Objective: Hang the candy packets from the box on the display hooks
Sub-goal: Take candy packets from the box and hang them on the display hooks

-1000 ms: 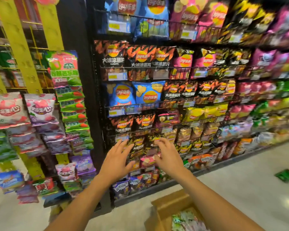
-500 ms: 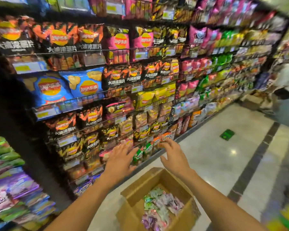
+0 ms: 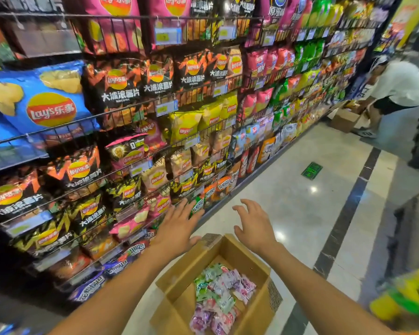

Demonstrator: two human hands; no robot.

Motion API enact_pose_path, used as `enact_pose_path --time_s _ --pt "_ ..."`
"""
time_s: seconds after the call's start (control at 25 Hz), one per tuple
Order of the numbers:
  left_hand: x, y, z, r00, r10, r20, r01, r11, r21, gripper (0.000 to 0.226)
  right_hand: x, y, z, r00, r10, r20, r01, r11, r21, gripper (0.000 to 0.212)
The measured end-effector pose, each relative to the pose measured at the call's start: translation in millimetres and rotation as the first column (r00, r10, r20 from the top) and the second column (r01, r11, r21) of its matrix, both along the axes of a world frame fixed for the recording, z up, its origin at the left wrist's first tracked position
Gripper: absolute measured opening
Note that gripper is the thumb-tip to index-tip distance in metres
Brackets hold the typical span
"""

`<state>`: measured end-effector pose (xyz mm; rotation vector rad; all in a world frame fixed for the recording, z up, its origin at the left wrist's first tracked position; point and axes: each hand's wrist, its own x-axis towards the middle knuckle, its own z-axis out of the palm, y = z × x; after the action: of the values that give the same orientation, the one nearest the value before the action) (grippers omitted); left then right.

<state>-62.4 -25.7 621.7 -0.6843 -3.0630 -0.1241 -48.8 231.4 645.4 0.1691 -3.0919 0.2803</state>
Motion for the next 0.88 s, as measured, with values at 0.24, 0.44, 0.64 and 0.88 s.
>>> enact_pose_path --time_s 0.24,0.44,0.64,0.88 --pt "-28 15 -124 0.998 -0.033 0.049 0.034 0.999 -0.002 0.083 -39 12 -138 0.998 -0.025 0.056 0.026 0.999 -0.024 0.054" --pt "-25 32 -283 0.988 -0.031 0.154 0.028 0.999 0.026 0.082 -38 29 -299 0.989 0.060 0.138 -0.057 0.998 -0.022 0.055" --pt "-11 46 -429 0.959 -0.050 0.280 0.060 0.998 -0.026 0.085 -25 41 -448 0.964 0.071 0.255 -0.076 0.997 0.009 0.063" --pt "0 50 -566 0.927 -0.055 0.371 0.075 0.996 -0.039 0.080 -11 43 -594 0.931 0.095 0.352 -0.105 0.994 0.010 0.061"
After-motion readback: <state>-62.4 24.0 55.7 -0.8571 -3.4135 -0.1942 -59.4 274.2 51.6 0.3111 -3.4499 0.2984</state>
